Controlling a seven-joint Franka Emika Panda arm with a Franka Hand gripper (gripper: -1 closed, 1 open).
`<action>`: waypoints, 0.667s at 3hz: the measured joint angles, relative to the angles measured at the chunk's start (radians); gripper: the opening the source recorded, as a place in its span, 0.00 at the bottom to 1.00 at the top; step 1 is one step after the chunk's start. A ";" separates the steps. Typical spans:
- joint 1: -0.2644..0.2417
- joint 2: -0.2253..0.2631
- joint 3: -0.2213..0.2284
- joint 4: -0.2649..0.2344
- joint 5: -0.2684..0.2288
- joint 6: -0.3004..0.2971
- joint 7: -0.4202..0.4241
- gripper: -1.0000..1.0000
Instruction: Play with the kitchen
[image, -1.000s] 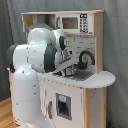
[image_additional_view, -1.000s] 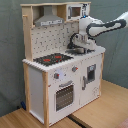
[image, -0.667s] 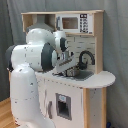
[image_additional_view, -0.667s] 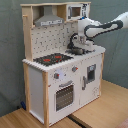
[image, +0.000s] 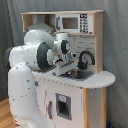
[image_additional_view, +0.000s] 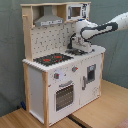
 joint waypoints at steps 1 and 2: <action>-0.002 -0.003 0.000 0.000 0.002 0.005 -0.002 1.00; -0.005 -0.009 0.000 0.001 0.008 0.014 -0.007 1.00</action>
